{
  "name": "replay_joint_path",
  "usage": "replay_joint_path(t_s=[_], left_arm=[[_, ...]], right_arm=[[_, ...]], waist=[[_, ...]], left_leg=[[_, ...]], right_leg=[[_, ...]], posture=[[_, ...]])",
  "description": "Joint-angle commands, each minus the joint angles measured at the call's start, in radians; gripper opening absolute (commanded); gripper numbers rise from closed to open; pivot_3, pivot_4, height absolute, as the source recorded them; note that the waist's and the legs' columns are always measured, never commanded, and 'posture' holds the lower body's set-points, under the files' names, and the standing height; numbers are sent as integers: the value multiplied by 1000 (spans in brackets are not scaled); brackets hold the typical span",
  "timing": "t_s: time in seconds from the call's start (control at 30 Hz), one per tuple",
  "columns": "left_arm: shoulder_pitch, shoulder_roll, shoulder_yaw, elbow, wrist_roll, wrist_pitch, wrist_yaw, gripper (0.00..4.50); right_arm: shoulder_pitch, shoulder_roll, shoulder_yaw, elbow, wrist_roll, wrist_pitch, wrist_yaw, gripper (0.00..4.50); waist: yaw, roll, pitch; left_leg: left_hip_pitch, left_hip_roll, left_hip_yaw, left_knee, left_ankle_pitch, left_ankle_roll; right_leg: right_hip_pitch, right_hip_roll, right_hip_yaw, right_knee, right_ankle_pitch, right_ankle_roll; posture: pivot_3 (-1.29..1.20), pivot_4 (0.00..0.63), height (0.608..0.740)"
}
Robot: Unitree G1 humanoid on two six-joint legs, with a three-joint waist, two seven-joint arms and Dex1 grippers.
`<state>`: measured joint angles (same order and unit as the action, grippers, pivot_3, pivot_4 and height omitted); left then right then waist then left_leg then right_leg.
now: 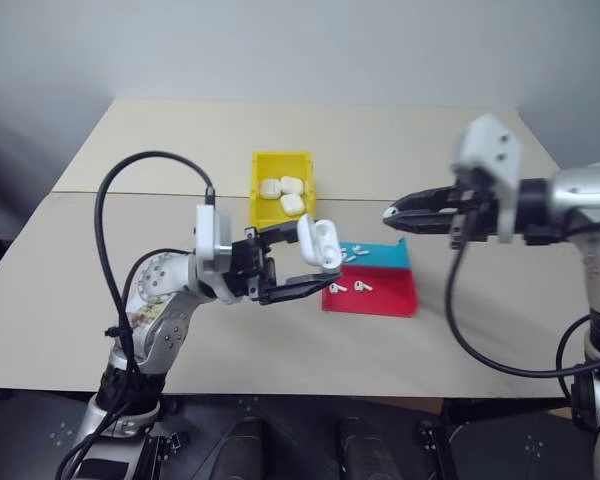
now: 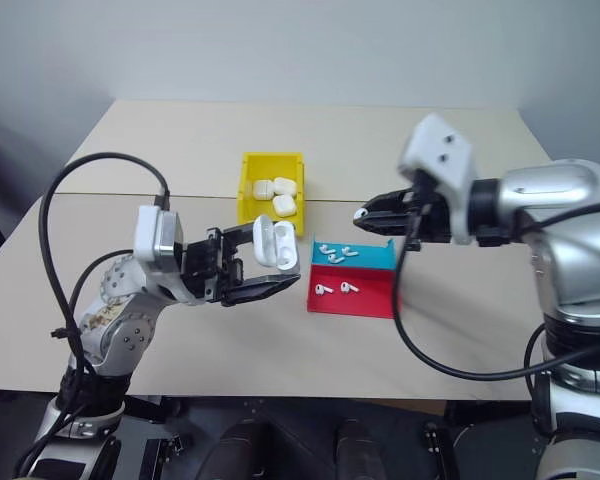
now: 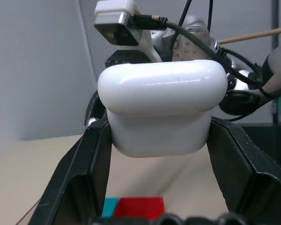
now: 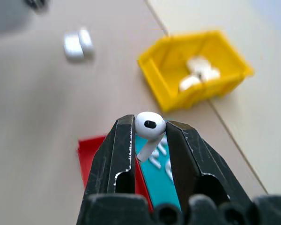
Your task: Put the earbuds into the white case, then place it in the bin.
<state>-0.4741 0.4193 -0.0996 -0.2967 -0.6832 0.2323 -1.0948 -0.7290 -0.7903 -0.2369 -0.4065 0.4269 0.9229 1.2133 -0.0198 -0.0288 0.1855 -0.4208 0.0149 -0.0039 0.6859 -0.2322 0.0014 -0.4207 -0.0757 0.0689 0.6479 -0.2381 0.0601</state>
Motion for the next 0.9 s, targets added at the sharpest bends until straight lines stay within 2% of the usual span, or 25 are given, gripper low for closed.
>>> replay_joint_path(t_s=[0.03,0.2,0.37,0.73,0.9], left_arm=[[-48,-4,-22,-17,-17,32,-29,2759],[-87,-21,-40,5,-17,46,-65,2759],[-105,-43,-41,-2,-16,62,-48,2759],[-92,-38,-30,-39,-21,83,-31,2759],[-88,-33,-27,-43,-17,74,-31,2759]], right_arm=[[14,70,-163,-46,151,-131,-26,1255],[95,237,-230,-101,280,-354,-77,1255],[150,319,-153,-137,299,-520,-94,1255],[179,317,-8,-77,275,-722,-53,1255],[191,284,33,-41,238,-787,-29,1255]], waist=[[-4,0,0],[-3,0,0],[-1,0,0],[0,0,0],[2,0,0]], left_leg=[[1,0,0,0,0,0],[2,1,0,0,0,1],[2,0,0,0,1,1],[2,0,0,0,1,1],[2,0,0,0,1,1]], right_leg=[[0,0,0,0,0,0],[3,1,0,0,0,0],[2,0,0,0,0,0],[2,1,0,0,0,0],[2,1,0,0,0,0]], posture=[[0,150,740],[0,150,740],[0,150,740],[0,150,740],[0,150,740]])
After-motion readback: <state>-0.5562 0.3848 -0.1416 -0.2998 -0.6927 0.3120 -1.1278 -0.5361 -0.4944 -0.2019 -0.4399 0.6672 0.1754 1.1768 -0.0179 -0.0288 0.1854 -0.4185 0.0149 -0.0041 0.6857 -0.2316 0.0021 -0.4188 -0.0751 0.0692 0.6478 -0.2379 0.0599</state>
